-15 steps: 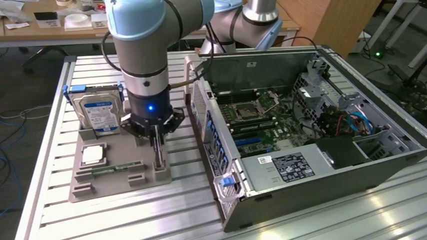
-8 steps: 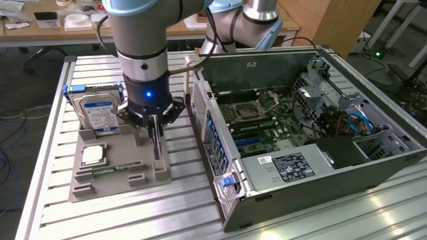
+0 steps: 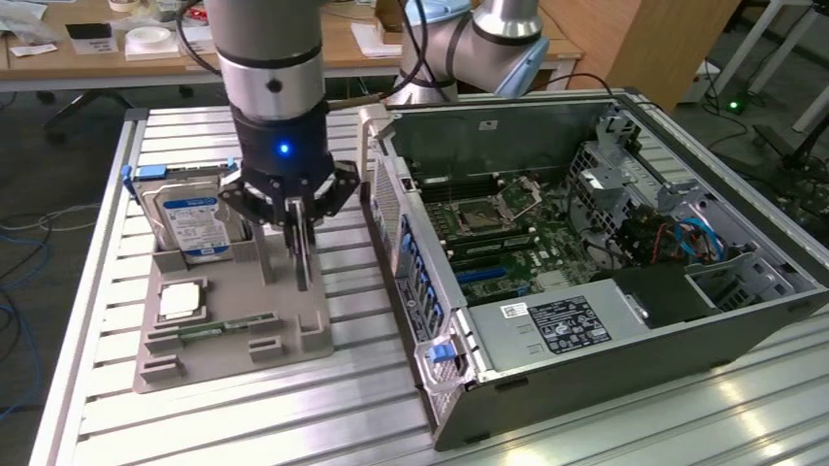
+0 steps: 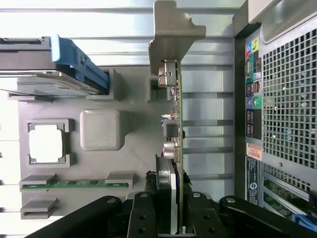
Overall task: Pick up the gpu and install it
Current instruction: 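Pick up the gpu and move the gpu toward the slot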
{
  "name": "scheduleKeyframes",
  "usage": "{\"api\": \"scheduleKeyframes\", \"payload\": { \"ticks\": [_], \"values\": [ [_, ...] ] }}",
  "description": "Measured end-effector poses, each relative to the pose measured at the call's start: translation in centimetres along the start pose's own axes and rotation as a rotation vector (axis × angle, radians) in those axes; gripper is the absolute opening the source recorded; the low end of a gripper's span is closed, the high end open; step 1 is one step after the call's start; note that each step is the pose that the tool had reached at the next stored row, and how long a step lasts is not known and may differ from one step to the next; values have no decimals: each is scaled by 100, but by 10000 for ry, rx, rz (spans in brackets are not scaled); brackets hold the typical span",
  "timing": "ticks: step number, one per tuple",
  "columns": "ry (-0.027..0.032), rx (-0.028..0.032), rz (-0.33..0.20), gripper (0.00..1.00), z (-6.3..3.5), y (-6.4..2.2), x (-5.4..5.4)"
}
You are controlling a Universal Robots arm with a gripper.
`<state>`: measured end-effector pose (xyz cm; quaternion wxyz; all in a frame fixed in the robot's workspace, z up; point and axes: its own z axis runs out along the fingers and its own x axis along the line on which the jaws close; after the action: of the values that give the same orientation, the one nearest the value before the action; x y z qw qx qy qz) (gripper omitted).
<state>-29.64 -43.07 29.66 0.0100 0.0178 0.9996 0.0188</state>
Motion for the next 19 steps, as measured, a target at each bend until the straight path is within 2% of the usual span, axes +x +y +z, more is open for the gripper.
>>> {"api": "scheduleKeyframes", "payload": {
  "ticks": [19],
  "values": [
    [0,0,-1,28,-863,55,-16]
  ]
}}
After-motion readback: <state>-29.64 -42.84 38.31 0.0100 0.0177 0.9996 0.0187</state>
